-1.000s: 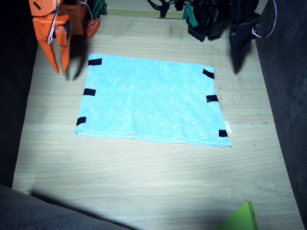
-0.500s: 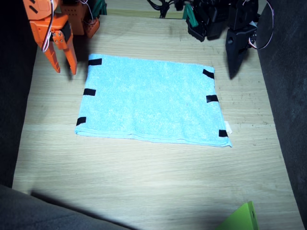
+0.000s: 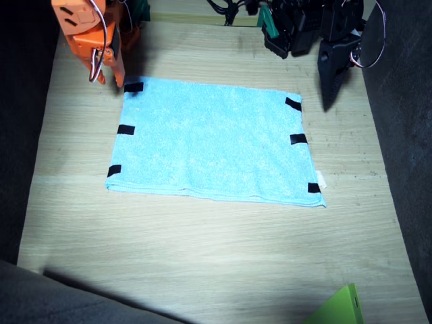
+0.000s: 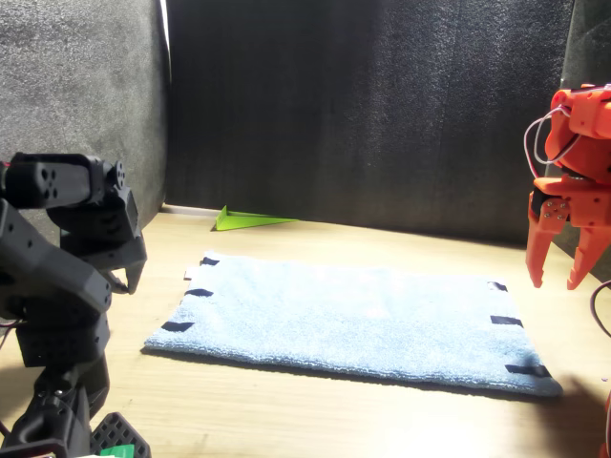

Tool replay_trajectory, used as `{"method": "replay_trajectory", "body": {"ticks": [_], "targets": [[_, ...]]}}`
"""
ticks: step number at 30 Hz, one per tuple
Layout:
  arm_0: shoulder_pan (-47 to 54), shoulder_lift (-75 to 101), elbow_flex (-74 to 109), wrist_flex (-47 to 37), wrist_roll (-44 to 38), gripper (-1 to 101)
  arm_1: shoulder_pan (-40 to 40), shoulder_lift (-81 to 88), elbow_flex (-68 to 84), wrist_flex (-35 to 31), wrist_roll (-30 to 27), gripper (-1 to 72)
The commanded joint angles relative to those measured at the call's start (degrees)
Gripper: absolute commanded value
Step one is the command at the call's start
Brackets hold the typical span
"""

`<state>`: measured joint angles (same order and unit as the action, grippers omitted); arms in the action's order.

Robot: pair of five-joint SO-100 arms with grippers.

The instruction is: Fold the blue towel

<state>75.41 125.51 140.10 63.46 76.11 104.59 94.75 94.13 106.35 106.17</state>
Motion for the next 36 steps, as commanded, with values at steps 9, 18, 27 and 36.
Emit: {"method": "replay_trajectory", "body": {"ticks": [9, 18, 27, 36], "targets": [[0.7, 7.6, 2.8, 0.2, -0.1, 0, 5.6, -0.3, 3.5, -5.6, 1.6, 20.3], [-0.5, 9.4, 3.6, 0.3, -0.7, 2, 1.3, -6.3, 10.4, -17.5, 0.2, 19.0], [-0.4, 9.0, 3.5, 0.2, -0.7, 3, 0.5, -12.0, 10.5, -21.3, -1.1, 18.5], [-0.5, 10.3, 4.0, 0.4, -0.8, 4, 1.1, -15.0, 12.0, -23.5, -1.8, 14.0]]}}
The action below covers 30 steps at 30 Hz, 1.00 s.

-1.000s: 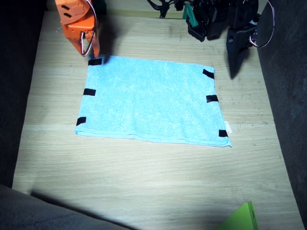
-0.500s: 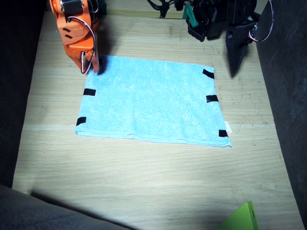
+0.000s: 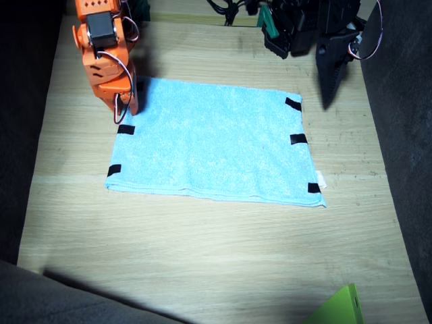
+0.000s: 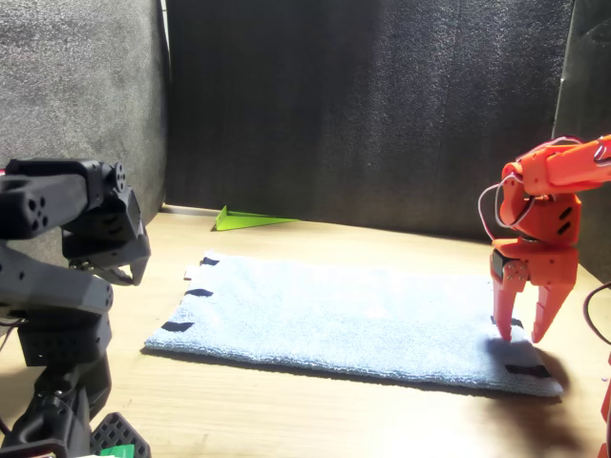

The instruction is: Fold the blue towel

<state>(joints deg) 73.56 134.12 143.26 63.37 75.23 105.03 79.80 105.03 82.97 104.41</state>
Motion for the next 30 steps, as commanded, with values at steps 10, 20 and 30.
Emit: {"method": "replay_trajectory", "body": {"ticks": [10, 20, 30], "targets": [[1.3, 3.2, 1.5, 0.9, 0.1, 4, 6.8, -1.1, 0.3, 0.7, 0.8, 0.0], [1.3, 2.9, 1.4, 0.9, 0.2, 4, 7.2, -0.4, -13.7, 13.9, 3.8, 0.0], [1.2, 3.0, 1.4, 0.9, 0.3, 4, 10.5, -4.4, -30.5, 26.4, 5.4, 0.0]]}}
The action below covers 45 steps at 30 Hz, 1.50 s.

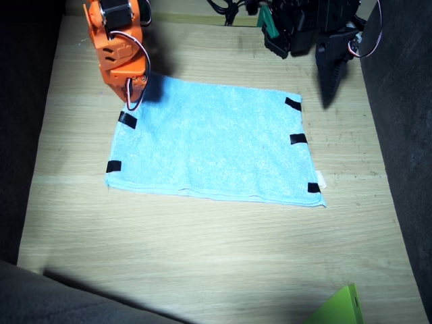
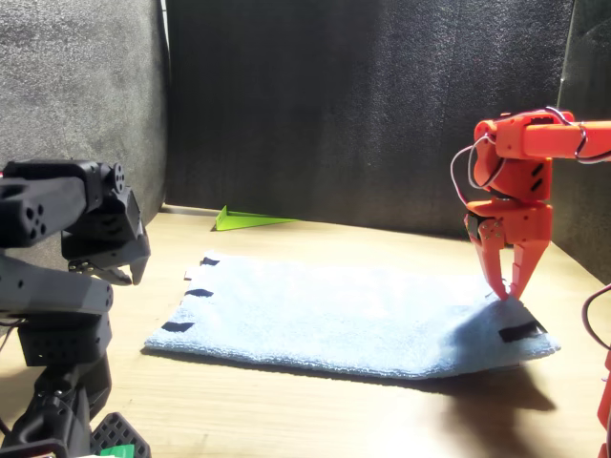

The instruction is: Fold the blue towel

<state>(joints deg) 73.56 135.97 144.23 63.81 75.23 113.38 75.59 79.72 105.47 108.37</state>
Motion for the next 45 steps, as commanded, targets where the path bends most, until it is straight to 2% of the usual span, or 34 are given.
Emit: {"method": "replay_trajectory", "body": {"ticks": [1, 15, 33, 37, 45], "targets": [[1.2, 1.2, 0.5, 0.4, 0.3, 4, 2.9, -1.2, -7.2, 5.1, 1.6, 0.0], [1.0, 1.8, 0.7, 0.6, 0.5, 4, 16.8, -9.8, -20.1, 5.9, 1.9, -0.1], [0.6, 0.9, 0.3, 0.9, 0.7, 5, 26.3, -13.0, -31.8, 6.0, -4.1, -0.1], [0.5, 0.9, 0.3, 0.9, 0.8, 5, 27.0, -14.9, -34.1, 6.0, -4.7, -0.1], [0.3, 2.2, 0.8, 1.4, 0.6, 5, 22.6, -23.3, -46.7, 6.0, -9.2, -0.2]]}}
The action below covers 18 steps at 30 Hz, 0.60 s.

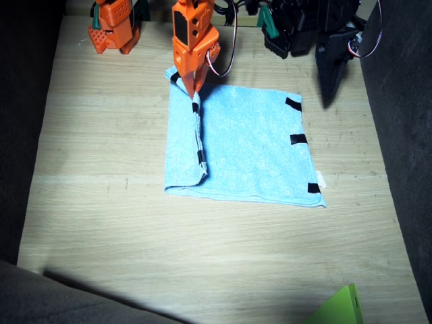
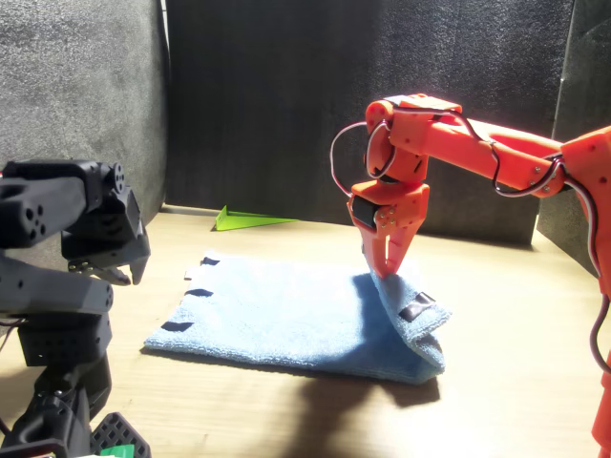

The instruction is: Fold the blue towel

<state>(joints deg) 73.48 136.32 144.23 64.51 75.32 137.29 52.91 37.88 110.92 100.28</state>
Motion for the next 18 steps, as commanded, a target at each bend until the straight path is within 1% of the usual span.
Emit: {"method": "replay_trajectory", "body": {"ticks": [1, 18], "targets": [[0.4, 2.2, 1.0, 0.8, 0.5, 5, -1.5, -1.8, -6.1, 0.5, -1.6, -0.2], [0.3, 3.5, 1.5, 1.1, 0.5, 5, 3.5, -8.5, -7.6, 0.5, -1.8, -0.2]]}}
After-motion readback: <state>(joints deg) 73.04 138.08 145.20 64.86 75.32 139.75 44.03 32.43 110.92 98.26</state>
